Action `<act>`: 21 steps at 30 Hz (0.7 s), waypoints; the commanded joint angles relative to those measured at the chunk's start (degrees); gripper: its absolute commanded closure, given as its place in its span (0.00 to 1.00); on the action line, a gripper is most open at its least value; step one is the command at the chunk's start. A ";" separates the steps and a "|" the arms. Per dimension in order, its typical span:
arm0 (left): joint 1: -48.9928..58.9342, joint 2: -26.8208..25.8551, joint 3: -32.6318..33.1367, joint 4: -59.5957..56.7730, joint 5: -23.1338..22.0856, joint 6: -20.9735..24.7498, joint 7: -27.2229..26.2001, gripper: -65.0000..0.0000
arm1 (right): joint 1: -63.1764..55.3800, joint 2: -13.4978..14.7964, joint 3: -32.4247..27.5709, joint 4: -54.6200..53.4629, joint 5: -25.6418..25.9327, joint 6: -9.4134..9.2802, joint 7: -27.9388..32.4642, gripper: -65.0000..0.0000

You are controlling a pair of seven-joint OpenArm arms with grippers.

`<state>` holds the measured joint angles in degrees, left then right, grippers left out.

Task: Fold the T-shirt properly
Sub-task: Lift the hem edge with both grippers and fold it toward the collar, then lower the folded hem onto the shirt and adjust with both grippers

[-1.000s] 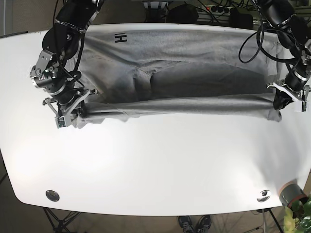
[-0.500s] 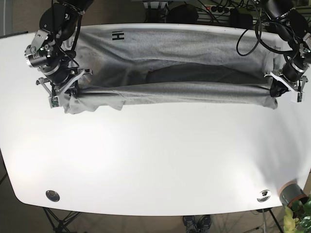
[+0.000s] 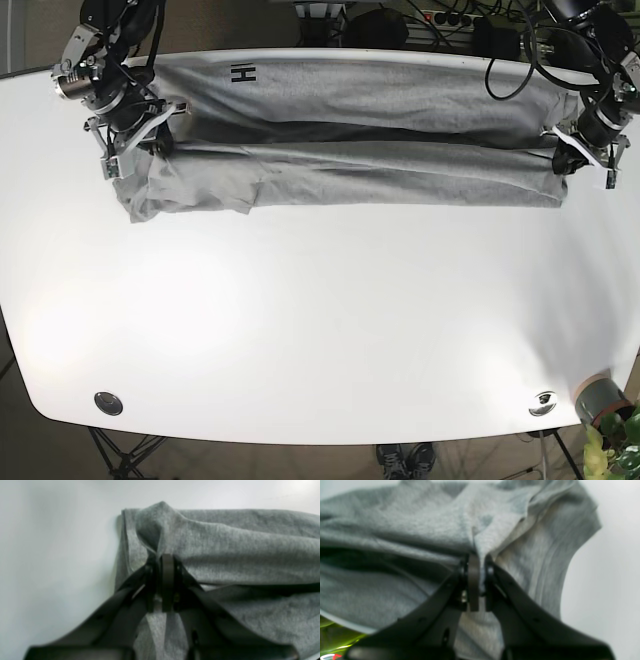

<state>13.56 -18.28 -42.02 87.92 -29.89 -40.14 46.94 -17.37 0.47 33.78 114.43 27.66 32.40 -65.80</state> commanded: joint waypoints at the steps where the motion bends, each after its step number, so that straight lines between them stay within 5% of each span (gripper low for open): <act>1: 0.64 -1.45 -0.57 0.83 -0.57 0.14 -1.53 1.00 | -1.05 0.45 0.29 1.22 1.13 -0.18 1.23 0.97; 14: 3.36 -2.51 -0.49 0.83 1.98 0.14 -1.53 1.00 | -7.21 0.28 0.29 1.04 1.04 -0.27 5.71 0.95; 21: 3.36 -2.51 1.01 1.00 6.02 0.14 -1.09 0.97 | -7.56 0.28 0.46 1.13 1.04 -0.36 6.15 0.52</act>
<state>17.06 -19.40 -41.54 87.92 -23.97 -40.12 46.72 -24.97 0.27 33.78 114.43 28.32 32.34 -61.08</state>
